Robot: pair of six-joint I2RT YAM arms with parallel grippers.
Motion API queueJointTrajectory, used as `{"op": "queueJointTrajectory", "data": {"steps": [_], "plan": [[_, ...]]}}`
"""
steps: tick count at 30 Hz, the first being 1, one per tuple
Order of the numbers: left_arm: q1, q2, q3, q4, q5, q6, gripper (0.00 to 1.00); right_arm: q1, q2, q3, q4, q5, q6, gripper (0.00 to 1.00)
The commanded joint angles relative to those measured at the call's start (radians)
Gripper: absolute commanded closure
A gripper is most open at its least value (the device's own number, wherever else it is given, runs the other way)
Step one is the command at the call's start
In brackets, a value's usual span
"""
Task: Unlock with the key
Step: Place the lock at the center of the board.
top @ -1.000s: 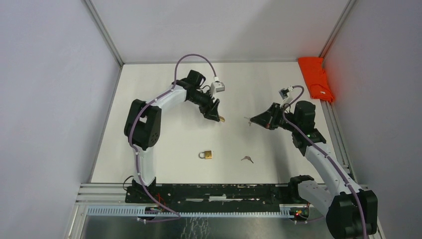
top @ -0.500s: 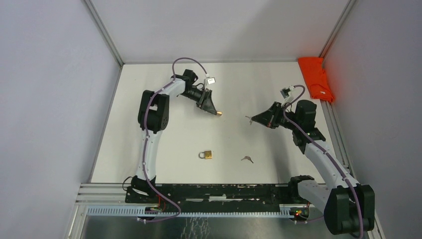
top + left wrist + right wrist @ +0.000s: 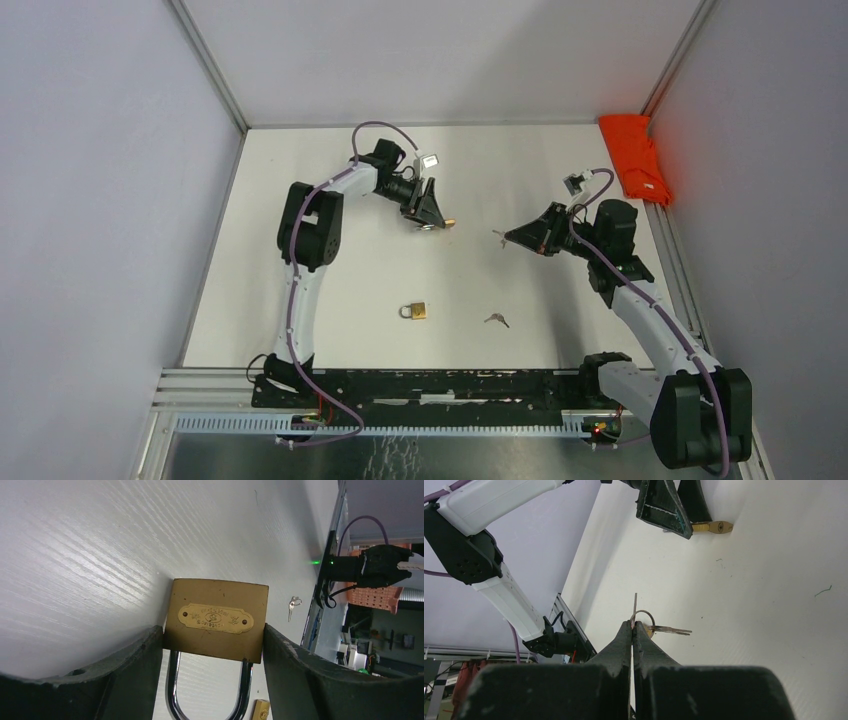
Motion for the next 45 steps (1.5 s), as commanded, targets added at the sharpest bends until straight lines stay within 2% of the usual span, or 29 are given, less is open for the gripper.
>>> {"op": "queueJointTrajectory", "data": {"steps": [1,4,9,11,13,16,18,22,25,30,34,36,38,42,45], "plan": [[0.009,-0.047,0.001,0.072,-0.126,-0.098,0.86,-0.008,-0.016,0.003,0.054,-0.022,0.001,1.00],[0.017,-0.052,0.017,0.079,-0.147,-0.112,0.88,-0.008,-0.013,0.005,0.056,-0.020,-0.001,1.00],[0.003,-0.124,-0.037,0.066,-0.294,-0.046,0.95,-0.011,-0.002,0.006,0.066,-0.022,0.001,1.00],[-0.001,-0.151,-0.061,0.066,-0.294,-0.013,0.96,-0.010,0.006,0.009,0.070,-0.025,-0.001,1.00],[-0.004,-0.174,-0.084,0.079,-0.232,0.005,0.96,-0.009,0.013,0.015,0.073,-0.031,-0.001,1.00],[-0.014,-0.167,-0.064,0.001,-0.184,0.066,0.87,-0.010,0.015,0.024,0.074,-0.034,-0.004,1.00],[-0.013,-0.140,-0.051,-0.013,-0.173,0.065,0.84,-0.010,0.014,0.026,0.074,-0.034,-0.008,1.00],[-0.013,-0.061,-0.008,-0.042,-0.083,0.042,0.71,-0.009,0.018,0.028,0.081,-0.039,-0.007,1.00],[-0.014,-0.040,-0.026,-0.031,-0.042,0.024,0.69,-0.010,0.014,0.028,0.077,-0.042,-0.014,1.00],[-0.035,-0.075,-0.082,0.021,-0.042,-0.013,0.54,-0.009,0.017,0.026,0.076,-0.039,-0.023,1.00],[-0.039,-0.099,-0.139,0.111,-0.001,-0.082,0.51,-0.010,0.028,0.039,0.082,-0.037,-0.027,1.00],[-0.045,-0.100,-0.136,0.078,-0.031,-0.075,0.47,-0.009,0.032,0.045,0.074,-0.030,-0.038,1.00],[-0.064,-0.133,-0.156,0.078,-0.126,-0.062,0.49,-0.009,0.034,0.040,0.074,-0.024,-0.042,1.00],[-0.104,-0.193,-0.181,0.072,-0.303,-0.039,0.62,-0.010,0.037,0.026,0.075,-0.018,-0.049,1.00],[-0.167,-0.239,-0.212,0.051,-0.531,-0.004,0.64,-0.010,0.039,0.022,0.074,-0.016,-0.055,1.00]]}}
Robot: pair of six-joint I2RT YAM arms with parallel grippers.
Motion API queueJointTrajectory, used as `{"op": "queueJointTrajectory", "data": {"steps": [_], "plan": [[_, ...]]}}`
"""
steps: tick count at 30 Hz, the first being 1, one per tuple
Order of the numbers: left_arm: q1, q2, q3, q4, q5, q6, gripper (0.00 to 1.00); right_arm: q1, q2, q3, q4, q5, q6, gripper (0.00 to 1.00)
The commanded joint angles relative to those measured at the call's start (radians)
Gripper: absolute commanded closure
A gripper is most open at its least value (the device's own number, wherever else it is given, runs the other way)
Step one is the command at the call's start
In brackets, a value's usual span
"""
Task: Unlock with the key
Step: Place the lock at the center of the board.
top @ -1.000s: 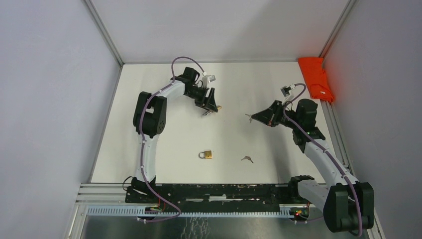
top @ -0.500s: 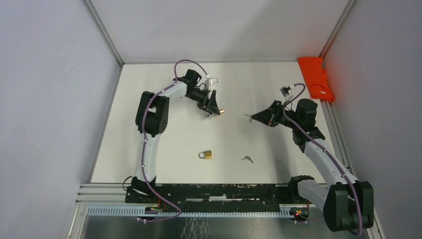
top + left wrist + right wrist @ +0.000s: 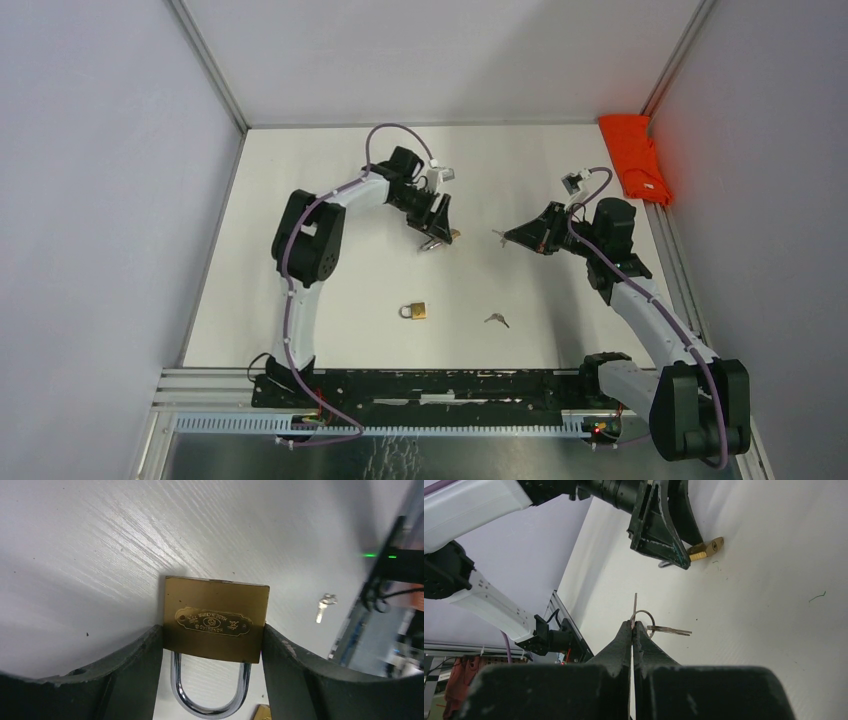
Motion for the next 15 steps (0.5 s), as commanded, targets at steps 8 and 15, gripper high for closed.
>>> {"op": "queueJointTrajectory", "data": {"steps": [8,15], "plan": [[-0.142,-0.094,-0.102,0.015,-0.235,0.032,0.21,-0.005,0.010,0.021,0.058,0.001,-0.029,1.00],[-0.038,-0.068,-0.103,0.182,0.051,-0.176,0.05,-0.005,-0.016,0.010,0.050,0.005,-0.038,1.00]]}}
